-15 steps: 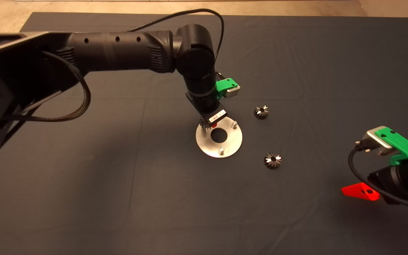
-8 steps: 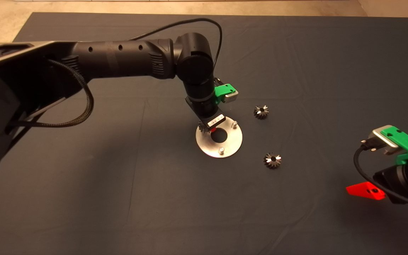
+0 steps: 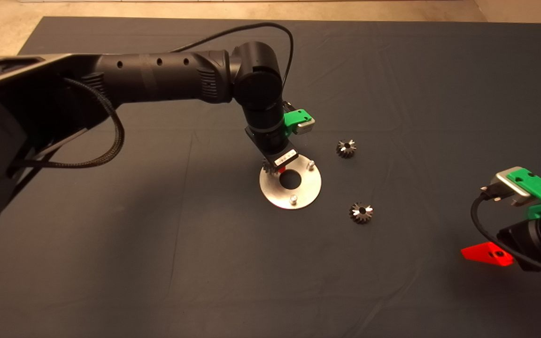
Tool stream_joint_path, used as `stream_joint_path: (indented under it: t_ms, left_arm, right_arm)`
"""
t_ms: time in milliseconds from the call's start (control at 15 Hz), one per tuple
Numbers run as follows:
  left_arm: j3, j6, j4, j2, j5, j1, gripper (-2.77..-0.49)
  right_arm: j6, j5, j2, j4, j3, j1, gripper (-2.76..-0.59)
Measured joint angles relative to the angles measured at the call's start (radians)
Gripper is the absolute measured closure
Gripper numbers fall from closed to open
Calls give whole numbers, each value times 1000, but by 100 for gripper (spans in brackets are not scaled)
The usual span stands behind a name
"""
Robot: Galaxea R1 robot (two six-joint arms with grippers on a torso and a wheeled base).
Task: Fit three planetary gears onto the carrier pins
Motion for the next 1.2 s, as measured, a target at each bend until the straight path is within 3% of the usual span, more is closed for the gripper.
stream_joint_path:
  t_ms: [133, 1200]
  left_arm:
    - [-17, 7, -1, 0, -7, -2, -77]
    - [-14, 9, 0, -1, -6, -3, -77]
  right_arm:
    - [0, 0, -2, 0, 0, 0, -275]
    - [0, 0, -7, 6, 0, 6, -275]
